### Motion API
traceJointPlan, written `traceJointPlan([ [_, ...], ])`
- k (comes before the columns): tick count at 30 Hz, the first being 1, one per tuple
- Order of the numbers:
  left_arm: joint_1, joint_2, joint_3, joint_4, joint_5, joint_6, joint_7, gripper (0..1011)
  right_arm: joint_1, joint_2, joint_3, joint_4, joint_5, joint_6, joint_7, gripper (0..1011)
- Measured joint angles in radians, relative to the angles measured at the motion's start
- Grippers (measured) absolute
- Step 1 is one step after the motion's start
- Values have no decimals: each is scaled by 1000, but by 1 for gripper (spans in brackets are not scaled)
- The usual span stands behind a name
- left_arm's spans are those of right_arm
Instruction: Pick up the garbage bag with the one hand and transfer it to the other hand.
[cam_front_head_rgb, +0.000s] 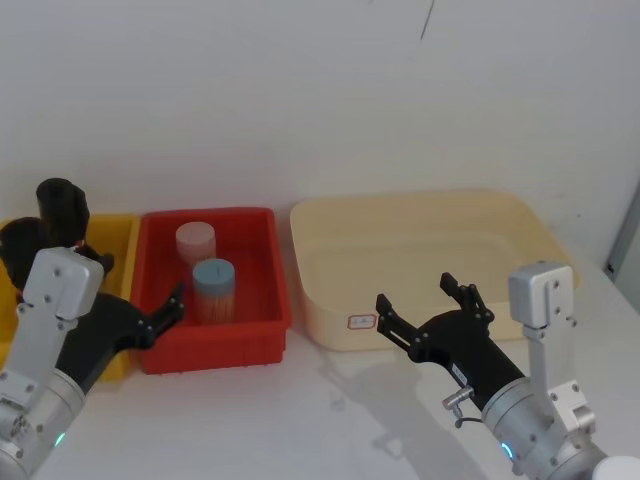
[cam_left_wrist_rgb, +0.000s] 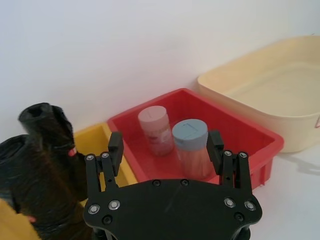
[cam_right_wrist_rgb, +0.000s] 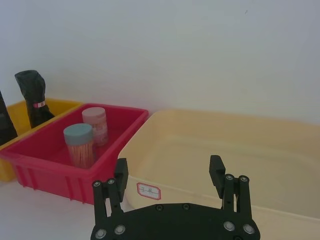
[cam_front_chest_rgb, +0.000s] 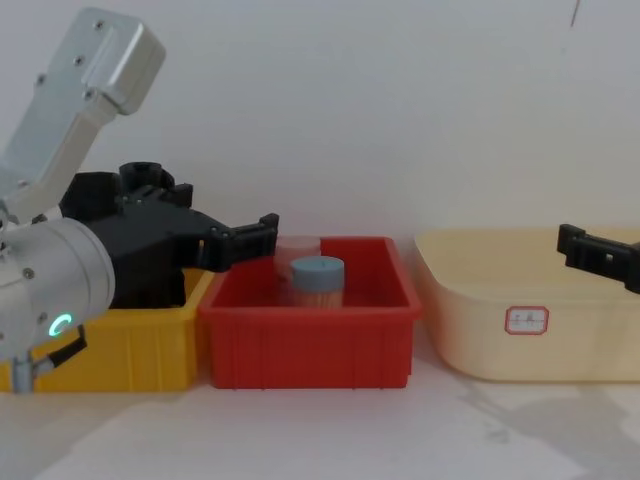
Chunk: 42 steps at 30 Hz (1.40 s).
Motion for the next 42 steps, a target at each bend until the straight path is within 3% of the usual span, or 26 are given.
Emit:
traceJointPlan([
  [10, 23, 6, -18, -37, -39, 46, -29, 1001, 0, 0, 0, 0, 0, 0, 0, 1001],
  [24, 100, 44, -87, -122, -76, 104, -19, 1001, 0, 0, 0, 0, 0, 0, 0, 1001],
  [32, 93, 51, -114, -105, -99, 113, -45, 1001, 0, 0, 0, 0, 0, 0, 0, 1001],
  [42, 40, 40, -130, -29, -118, 116, -89, 1001, 0, 0, 0, 0, 0, 0, 0, 1001],
])
